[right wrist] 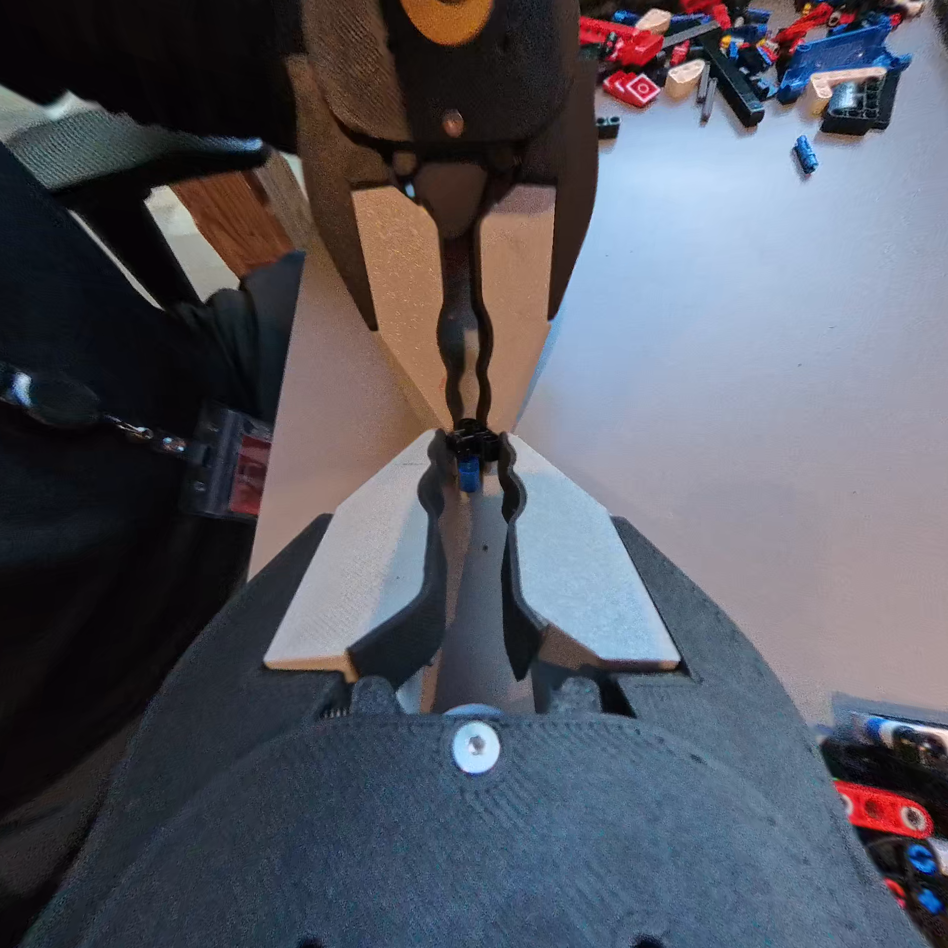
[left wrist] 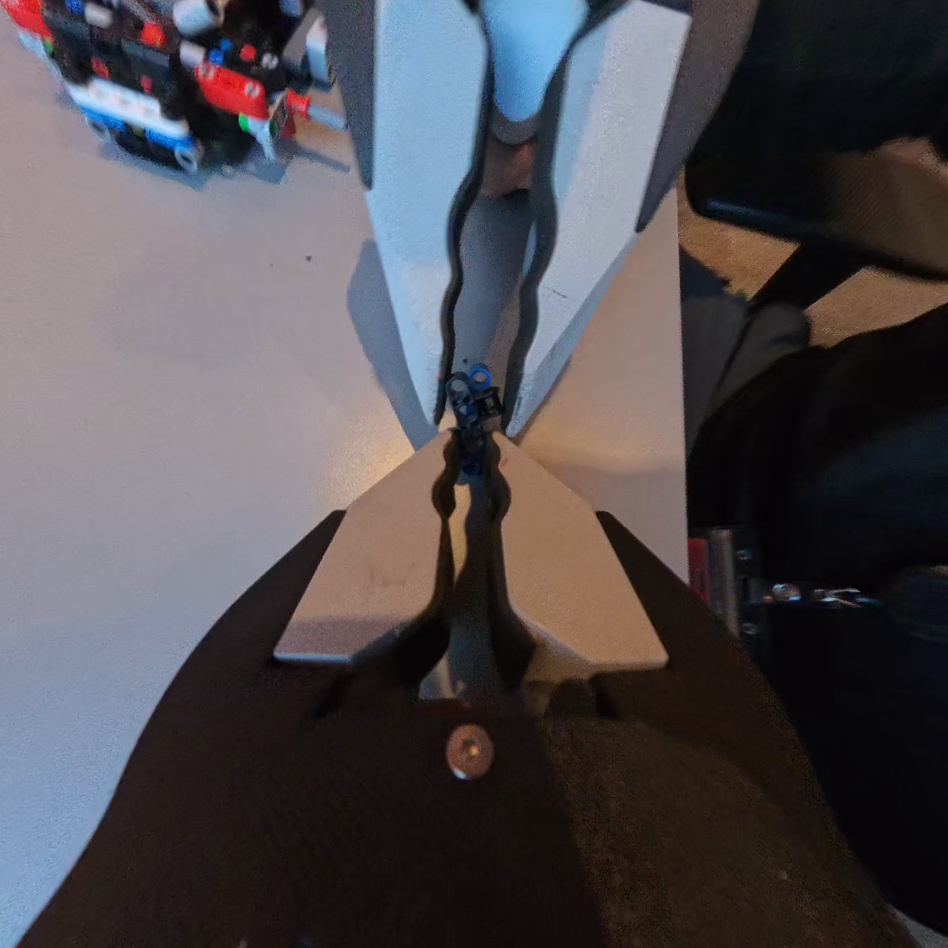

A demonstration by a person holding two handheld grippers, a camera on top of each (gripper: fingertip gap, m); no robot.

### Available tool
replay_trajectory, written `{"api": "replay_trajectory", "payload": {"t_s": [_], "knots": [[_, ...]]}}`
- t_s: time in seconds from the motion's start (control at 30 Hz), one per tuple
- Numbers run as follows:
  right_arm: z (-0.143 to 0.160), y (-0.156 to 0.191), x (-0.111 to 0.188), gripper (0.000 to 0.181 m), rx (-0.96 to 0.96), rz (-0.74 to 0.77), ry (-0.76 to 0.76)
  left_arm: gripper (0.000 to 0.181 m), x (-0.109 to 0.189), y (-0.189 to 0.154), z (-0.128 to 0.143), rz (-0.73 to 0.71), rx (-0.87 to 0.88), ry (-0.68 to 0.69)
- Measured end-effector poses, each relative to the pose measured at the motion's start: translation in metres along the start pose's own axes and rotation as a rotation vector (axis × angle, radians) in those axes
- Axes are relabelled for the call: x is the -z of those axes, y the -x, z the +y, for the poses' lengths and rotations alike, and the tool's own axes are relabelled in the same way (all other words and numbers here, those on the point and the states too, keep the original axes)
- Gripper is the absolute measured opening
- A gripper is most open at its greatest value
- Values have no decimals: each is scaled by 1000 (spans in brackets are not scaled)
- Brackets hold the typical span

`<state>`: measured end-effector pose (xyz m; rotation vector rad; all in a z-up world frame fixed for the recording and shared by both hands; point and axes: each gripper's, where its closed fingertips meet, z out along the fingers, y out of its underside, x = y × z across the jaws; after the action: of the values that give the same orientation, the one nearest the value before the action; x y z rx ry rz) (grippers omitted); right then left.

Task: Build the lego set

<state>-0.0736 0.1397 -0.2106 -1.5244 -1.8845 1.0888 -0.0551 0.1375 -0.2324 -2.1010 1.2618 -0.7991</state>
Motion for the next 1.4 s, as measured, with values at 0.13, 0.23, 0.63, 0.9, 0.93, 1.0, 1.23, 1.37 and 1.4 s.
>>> {"api": "replay_trajectory", "payload": {"t_s": [0.13,0.23,0.63,0.9,0.93,1.0,1.23,1.37,1.4], "knots": [[-10,0,3,15,-83,-47,-70,6,6,-3,-7,52,41,-52],[-54,-14,25,14,-345,-154,-447,5,-6,-11,-2,34,-45,19],[-27,-29,41,16,-261,80,-353,14,13,14,9,-128,-415,215],[-20,-25,51,16,-425,-13,-396,32,13,22,4,-150,-412,247],[-23,-23,52,16,-466,-53,-420,33,14,22,5,-157,-404,233],[-29,-18,56,16,-572,-160,-483,34,18,26,4,-210,-395,200],[-56,-14,78,17,-829,-423,-721,33,50,24,-41,-395,-300,-100],[-58,-7,72,17,-763,-388,-671,32,58,5,-63,-364,-234,-215],[-59,-6,71,16,-737,-369,-660,32,57,0,-66,-332,-190,-233]]}}
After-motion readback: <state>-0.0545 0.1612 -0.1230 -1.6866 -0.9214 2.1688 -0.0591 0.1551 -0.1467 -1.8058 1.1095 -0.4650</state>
